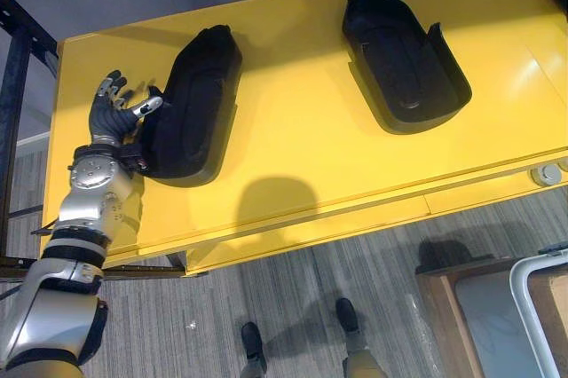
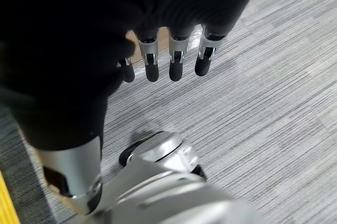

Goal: Walk over and take plastic housings, then place them on the shelf

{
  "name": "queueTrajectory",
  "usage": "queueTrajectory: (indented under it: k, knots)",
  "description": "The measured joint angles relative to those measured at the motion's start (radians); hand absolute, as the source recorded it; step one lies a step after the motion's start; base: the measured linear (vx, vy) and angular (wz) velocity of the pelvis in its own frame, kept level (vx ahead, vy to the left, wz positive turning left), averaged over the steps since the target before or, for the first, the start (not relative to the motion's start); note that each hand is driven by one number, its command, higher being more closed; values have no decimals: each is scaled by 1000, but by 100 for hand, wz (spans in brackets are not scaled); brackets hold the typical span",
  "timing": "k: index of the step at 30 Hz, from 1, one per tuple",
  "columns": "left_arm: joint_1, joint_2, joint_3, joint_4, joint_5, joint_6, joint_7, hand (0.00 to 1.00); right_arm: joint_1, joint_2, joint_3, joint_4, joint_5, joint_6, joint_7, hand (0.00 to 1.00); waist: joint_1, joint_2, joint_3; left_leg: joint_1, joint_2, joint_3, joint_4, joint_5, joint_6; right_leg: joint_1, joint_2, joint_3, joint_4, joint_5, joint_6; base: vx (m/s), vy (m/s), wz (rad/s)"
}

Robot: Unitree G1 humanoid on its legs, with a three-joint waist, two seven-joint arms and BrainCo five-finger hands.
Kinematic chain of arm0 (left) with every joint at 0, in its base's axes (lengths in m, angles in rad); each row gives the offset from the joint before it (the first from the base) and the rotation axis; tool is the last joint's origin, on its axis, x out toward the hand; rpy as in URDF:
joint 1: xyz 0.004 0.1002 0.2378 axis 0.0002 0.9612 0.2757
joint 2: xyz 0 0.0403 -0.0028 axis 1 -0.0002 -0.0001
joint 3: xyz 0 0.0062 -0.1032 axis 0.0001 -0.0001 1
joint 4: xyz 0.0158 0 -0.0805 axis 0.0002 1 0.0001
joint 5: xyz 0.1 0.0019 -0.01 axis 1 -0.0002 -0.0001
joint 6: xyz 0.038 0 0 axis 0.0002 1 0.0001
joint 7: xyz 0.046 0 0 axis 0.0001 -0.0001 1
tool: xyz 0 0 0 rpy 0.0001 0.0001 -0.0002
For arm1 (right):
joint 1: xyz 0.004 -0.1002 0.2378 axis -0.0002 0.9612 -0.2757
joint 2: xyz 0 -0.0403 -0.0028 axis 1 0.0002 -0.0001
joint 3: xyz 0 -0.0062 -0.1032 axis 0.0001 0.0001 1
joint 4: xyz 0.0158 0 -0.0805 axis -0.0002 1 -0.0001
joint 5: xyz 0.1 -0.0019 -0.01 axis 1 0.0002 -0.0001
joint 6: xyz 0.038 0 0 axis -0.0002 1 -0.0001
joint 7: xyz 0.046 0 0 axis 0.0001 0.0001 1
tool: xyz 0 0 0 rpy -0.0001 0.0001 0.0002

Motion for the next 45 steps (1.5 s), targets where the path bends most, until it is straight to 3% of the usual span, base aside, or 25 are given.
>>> queueTrajectory:
  k: [2, 5, 11, 14, 16, 18, 22, 26, 27, 29, 32, 34, 38, 40, 45]
  knots:
    - [53, -83, 29, -110, -18, -24, 47, 0, -1, 1, -1, 0, 1, 2, -1, 0, -1, 1, 6, 10, 0, -1, 0, 0, 0, 16, -1, -1, -6, 0, 0, 23, 44, 5]
    - [132, -145, 34, -238, -41, -39, 78, 0, -1, 0, -1, 0, 1, 5, -2, 0, -1, 2, 8, 26, 0, -1, 0, 0, 0, 32, -2, -1, -11, 0, 0, 14, 38, 0]
    - [228, -205, 23, -353, -99, -60, 83, 0, -1, -3, -5, -4, 0, 18, -8, 0, -4, 6, 10, 50, 0, -2, -8, -1, 0, 56, -1, -11, -15, 2, -2, -1, 43, 2]
    - [286, -308, 121, -427, -91, -60, 109, 0, -1, -1, -12, -5, 0, 18, -9, 0, -4, 8, 9, 51, 0, -6, -9, -3, -2, 61, -3, -11, -22, 3, -1, 3, 41, 1]
    - [331, -405, 216, -487, 0, -55, 158, 0, 0, 0, -23, -5, 0, 16, -10, 0, -5, 10, 8, 51, 0, -6, -9, -3, -2, 62, -2, -10, -26, 5, -1, 20, 37, -2]
    - [368, -479, 293, -544, 173, -49, 237, 0, 1, 4, -39, -5, -1, 11, -11, 0, -7, 12, 6, 52, 0, -4, -9, -3, -2, 62, -2, -7, -27, 5, 0, 35, 34, -3]
    - [376, -518, 364, -616, 467, -40, 377, 0, 9, 9, -40, -6, -4, -10, -18, 0, -2, 15, 3, 67, 0, 1, -8, -3, -2, 77, -1, -2, -26, 7, 0, 27, 31, -1]
    - [396, -538, 371, -777, 684, -30, 448, 0, 48, 11, -40, -34, -5, -31, -22, 0, 10, 25, -34, 71, 3, 1, -7, -4, -3, 85, 1, -2, -26, 6, 0, 3, 19, 1]
    - [424, -538, 369, -845, 751, -30, 463, 100, 61, 13, -40, -46, -4, -37, -22, 0, 13, 29, -46, 72, 6, 2, -7, -6, -4, 84, 3, -1, -26, 6, 0, -17, 40, -1]
    - [486, -548, 322, -947, 826, -45, 476, 100, 91, 12, -40, -65, -4, -48, -22, 0, 31, 35, -64, 75, 9, 9, -2, -15, -8, 85, 6, 0, -25, 5, 0, -16, 36, -7]
    - [655, -561, 156, -1090, 895, -115, 415, 100, 126, 11, -40, -78, -4, -61, -20, 0, 56, 39, -95, 77, 12, 9, 3, -23, -8, 91, 8, -1, -27, 5, 1, 0, 9, -2]
    - [784, -588, 31, -1118, 864, -165, 302, 100, 128, 11, -40, -77, -4, -64, -16, 0, 58, 39, -109, 76, 13, 7, 3, -27, -7, 94, 8, -3, -33, 5, 2, 7, 27, 3]
    - [919, -600, -118, -1114, 790, -173, 159, 100, 128, 10, -40, -75, -3, -64, -12, 0, 60, 39, -113, 62, 17, 1, 4, -28, -8, 86, 10, -9, -37, 1, 8, 4, 16, 4]
    - [942, -601, -142, -1091, 727, -175, 88, 100, 128, 8, -40, -72, -3, -64, -8, 0, 67, 39, -115, 50, 17, 0, 5, -26, -11, 76, 11, -13, -37, 1, 8, 0, 0, 0]
    - [961, -602, -141, -1024, 655, -163, -13, 100, 126, 6, -38, -63, -3, -63, -4, 0, 75, 38, -120, 32, 18, -10, 7, -25, -11, 65, 10, -24, -42, 6, 1, 39, 23, 4]
